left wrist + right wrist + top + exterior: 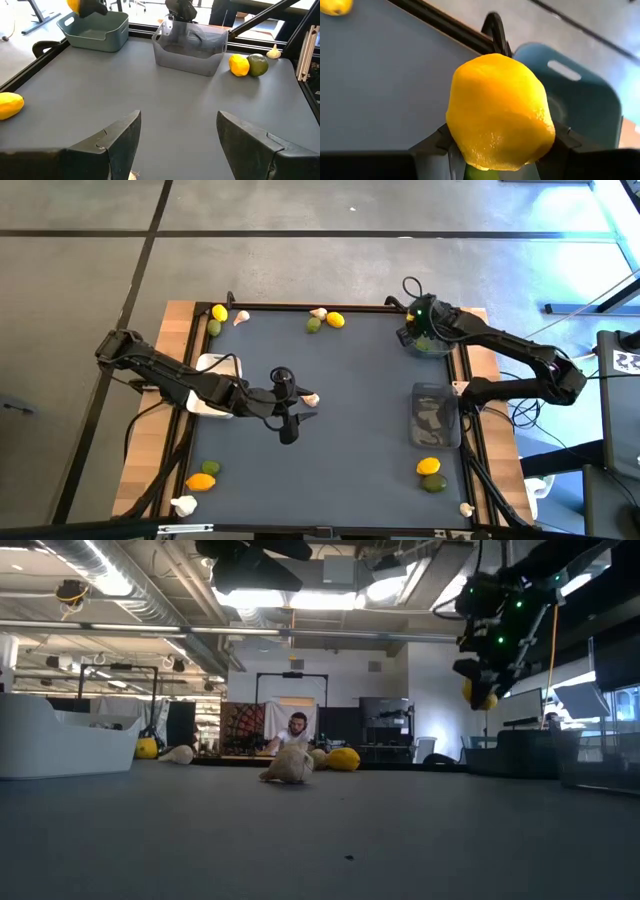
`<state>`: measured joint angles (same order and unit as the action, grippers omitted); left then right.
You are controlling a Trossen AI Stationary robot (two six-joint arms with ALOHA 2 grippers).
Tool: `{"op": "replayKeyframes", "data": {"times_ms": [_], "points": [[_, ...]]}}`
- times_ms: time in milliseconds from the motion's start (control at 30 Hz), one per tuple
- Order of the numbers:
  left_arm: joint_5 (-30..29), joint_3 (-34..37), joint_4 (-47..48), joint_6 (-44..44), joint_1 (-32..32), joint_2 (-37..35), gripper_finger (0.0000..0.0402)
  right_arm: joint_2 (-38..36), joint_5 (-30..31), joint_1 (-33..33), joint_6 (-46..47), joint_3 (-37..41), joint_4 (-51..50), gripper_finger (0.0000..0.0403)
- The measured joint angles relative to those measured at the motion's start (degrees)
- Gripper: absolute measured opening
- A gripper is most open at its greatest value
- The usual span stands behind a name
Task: Sort produce into baskets
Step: Put the lemon into the blue bin
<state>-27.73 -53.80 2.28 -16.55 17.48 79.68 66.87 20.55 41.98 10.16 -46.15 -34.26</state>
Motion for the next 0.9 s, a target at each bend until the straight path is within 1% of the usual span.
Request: {"op": "replayKeyframes", "data": {"times_ms": [167, 300, 433, 767, 900], "points": [[0.00, 0.00, 0.02, -0.02, 0.00, 0.00, 0.0255, 3.42, -3.41, 3.29, 0.13, 0.02, -0.95, 0.0172], [0.00, 0.00, 0.03, 0.02, 0.00, 0.00, 0.0255, 6.23, -4.30, 5.14, 0.10, 0.02, -2.33, 0.0172], [0.01, 0.00, 0.04, 0.09, 0.01, 0.00, 0.0255, 8.74, -6.57, 6.67, 0.05, 0.02, -3.41, 0.0172], [0.00, 0.00, 0.07, 0.17, 0.00, 0.00, 0.0255, 13.94, -7.03, 6.81, 0.04, 0.02, -3.78, 0.0172], [0.00, 0.00, 0.07, 0.15, 0.00, 0.00, 0.0255, 15.20, -5.95, 6.83, -0.11, 0.02, -5.10, 0.0172]]}}
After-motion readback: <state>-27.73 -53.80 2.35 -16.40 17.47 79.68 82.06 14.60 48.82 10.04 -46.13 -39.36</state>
